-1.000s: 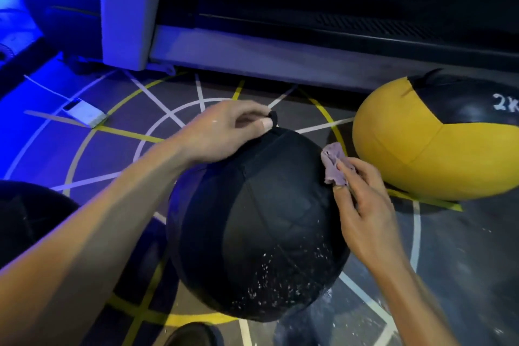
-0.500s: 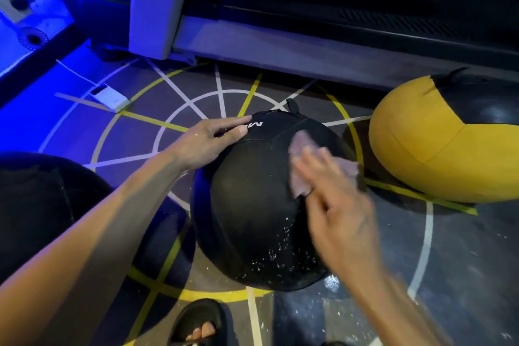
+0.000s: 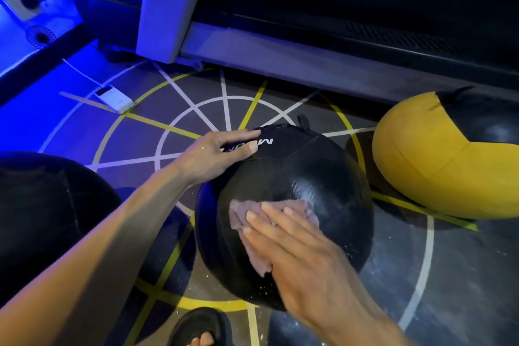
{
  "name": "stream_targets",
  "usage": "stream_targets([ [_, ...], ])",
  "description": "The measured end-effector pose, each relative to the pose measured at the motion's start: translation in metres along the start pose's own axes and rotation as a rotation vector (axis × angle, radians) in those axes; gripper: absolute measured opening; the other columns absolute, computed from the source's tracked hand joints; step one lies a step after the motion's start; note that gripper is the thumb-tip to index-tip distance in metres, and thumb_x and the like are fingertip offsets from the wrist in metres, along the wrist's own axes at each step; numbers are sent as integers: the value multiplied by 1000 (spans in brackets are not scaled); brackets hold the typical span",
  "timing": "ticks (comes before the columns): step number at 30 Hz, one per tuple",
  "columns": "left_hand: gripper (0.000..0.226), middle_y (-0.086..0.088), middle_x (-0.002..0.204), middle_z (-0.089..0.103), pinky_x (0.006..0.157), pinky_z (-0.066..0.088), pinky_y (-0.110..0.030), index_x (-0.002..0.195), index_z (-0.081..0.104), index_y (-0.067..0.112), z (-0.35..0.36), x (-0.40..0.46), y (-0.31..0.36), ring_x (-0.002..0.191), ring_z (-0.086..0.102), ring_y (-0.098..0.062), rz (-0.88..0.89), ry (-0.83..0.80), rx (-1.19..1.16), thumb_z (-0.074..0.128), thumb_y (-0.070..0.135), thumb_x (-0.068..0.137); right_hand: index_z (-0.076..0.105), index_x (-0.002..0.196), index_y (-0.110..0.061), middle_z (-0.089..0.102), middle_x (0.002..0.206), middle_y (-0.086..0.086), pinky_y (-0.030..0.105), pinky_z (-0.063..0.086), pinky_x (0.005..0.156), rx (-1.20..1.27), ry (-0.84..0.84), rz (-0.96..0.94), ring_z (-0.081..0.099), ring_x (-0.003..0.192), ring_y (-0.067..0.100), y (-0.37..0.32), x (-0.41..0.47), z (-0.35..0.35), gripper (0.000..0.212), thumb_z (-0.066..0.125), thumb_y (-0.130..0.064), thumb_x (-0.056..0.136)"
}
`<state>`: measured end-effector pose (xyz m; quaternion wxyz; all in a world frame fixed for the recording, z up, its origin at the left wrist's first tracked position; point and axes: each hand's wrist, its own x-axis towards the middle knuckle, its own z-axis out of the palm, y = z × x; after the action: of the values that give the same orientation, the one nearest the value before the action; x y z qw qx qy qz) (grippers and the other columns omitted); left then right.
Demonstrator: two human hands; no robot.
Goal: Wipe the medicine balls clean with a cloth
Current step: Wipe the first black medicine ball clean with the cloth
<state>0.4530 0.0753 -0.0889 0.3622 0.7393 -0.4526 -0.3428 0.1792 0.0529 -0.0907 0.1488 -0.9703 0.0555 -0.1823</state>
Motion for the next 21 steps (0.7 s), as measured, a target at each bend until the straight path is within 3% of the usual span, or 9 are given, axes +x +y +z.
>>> stream_targets([
  [4,45,24,156,43,125,25,-41,134,56,61,6,-11,-4,144,32,10,7,-8,-47,53,73,91,58,143,-16,52,151,-1,48,42,116,65,130,250,45,144,17,50,12,-22,47,43,-13,98],
  [8,39,26,156,36,124,22,-26,146,53,42,9,-18,0,146,26,12,25,-63,-153,45,39,108,58,144,-21,51,149,-6,50,48,110,88,190,528,50,139,15,73,38,-37,47,54,-7,99],
  [11,38,22,157,37,115,23,-8,146,54,35,10,-19,-1,145,26,13,42,-73,-159,46,28,109,63,138,-12,57,148,3,39,36,121,115,130,306,47,143,19,30,44,-18,46,48,-7,95],
  [14,36,22,156,41,107,29,-1,143,57,35,10,-23,-3,141,32,15,26,-62,-214,47,28,108,64,136,-12,62,142,4,34,32,119,-17,-117,-63,52,137,21,-9,41,-3,49,43,-14,92],
  [16,37,20,156,42,102,30,2,143,58,31,10,-26,-1,133,32,23,30,-49,-225,45,27,109,65,136,-16,63,140,3,38,38,117,-24,-72,22,55,134,21,18,47,-11,50,40,-19,93],
  [19,38,18,154,46,94,30,6,143,59,28,13,-28,6,127,35,26,7,-47,-245,38,28,112,63,139,-17,61,143,3,50,45,114,27,105,396,54,137,20,60,59,-33,51,35,-29,98],
  [21,41,17,152,48,96,30,5,141,61,25,15,-27,12,132,42,17,-6,-50,-282,31,30,113,67,131,-15,65,137,5,50,47,112,51,58,348,59,130,26,40,55,-29,39,45,-18,99],
])
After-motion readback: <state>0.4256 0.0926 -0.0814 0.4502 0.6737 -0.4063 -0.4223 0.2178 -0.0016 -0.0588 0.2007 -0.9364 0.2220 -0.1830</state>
